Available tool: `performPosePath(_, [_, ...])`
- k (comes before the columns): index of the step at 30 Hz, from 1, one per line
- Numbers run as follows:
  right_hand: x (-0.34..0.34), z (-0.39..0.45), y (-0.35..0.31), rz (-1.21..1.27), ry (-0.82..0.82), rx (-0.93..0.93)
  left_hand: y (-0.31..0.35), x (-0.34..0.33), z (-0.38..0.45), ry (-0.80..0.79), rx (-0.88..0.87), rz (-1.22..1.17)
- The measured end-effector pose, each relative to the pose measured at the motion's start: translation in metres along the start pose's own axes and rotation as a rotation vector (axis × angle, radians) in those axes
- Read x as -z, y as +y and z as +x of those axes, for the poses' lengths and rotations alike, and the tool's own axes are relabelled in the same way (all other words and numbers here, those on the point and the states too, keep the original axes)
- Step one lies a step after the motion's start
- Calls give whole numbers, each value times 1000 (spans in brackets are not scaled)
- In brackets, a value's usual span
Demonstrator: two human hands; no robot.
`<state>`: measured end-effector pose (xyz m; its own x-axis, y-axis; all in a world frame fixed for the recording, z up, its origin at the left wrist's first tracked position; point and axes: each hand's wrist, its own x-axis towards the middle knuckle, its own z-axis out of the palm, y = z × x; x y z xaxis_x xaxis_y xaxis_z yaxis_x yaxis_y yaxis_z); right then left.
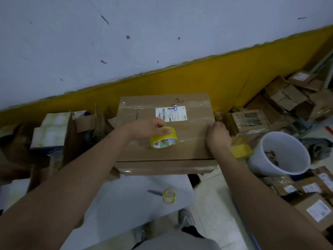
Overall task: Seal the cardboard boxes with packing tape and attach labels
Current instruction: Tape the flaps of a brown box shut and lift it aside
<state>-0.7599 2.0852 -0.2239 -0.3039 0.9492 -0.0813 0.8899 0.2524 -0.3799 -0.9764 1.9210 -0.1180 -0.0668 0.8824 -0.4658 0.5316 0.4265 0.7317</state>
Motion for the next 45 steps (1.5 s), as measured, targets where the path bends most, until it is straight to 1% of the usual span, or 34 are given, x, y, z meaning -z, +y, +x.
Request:
performPosePath(2, [-7,-11,-12,-31,6,59,0,1,0,15,-17,68])
performPosePath(4, [-16,-18,-16,-114,-12,136,-2,0,1,14,-25,100])
performPosePath(10, [-16,-10,-8,-188,-87,141,-13,-3,3,13,-71,274])
performPosePath(15, [-13,-5,1,-127,-124,104,-26,30,-26,42,-3,356])
performPosePath(18, [-10,-8,-7,-86,-132,121,-39,47,-41,38,39,402])
performPosePath(21, [-9,-13,-13,-77,-116,151,-44,47,-46,44,8,463])
performPosePath(24, [-9,-10,-13,-86,-111,159,-47,42,-49,112,-12,476])
performPosePath(27, [-7,-5,-5,-90,-123,164,-55,41,-60,203,-27,419])
performPosePath(29, [-6,-1,0,-86,-126,171,-62,48,-73,257,1,353])
performPosePath(32, [-6,1,-3,-93,-128,173,-76,53,-84,291,75,340])
performPosePath(36, [-6,2,-5,-92,-140,203,-78,48,-84,355,81,298])
performPosePath(38, [-4,3,-4,-89,-162,196,-74,49,-85,341,96,367])
performPosePath(41, [-4,1,-6,-103,-168,197,-74,49,-82,333,178,537])
performPosePath(43, [-5,-3,-8,-122,-151,200,-81,48,-77,332,231,584])
performPosePath(45, [-7,-6,-11,-144,-130,216,-91,45,-74,310,239,592])
